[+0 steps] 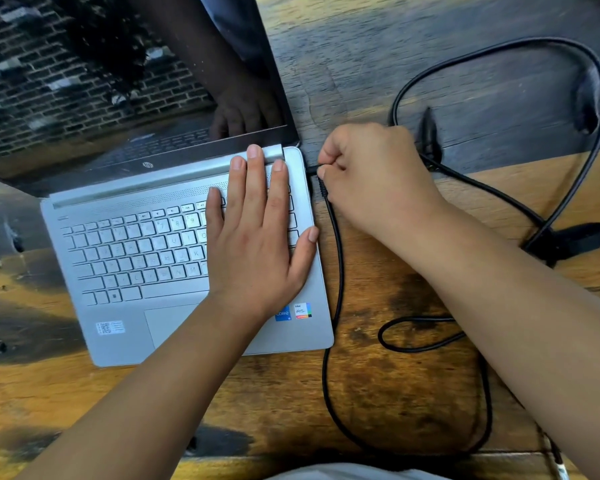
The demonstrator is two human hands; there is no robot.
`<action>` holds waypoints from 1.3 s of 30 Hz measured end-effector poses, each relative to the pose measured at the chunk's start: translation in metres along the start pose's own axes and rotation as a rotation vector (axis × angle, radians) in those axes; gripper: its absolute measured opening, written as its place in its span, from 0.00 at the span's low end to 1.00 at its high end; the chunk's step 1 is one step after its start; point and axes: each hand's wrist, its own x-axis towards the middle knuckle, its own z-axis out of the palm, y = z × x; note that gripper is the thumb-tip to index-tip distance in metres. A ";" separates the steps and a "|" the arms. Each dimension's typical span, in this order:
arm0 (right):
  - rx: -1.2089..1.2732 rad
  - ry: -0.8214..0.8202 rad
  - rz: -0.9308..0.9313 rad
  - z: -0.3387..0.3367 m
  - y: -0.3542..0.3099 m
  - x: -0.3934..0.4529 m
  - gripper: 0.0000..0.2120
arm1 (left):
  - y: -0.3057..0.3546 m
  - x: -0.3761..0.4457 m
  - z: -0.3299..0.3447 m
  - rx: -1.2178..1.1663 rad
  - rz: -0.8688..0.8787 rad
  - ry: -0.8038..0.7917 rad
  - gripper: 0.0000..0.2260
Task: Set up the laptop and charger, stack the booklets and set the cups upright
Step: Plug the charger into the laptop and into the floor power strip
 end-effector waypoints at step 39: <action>-0.556 -0.047 -0.103 -0.036 -0.031 -0.196 0.47 | 0.019 -0.144 -0.111 -0.010 0.055 -0.039 0.39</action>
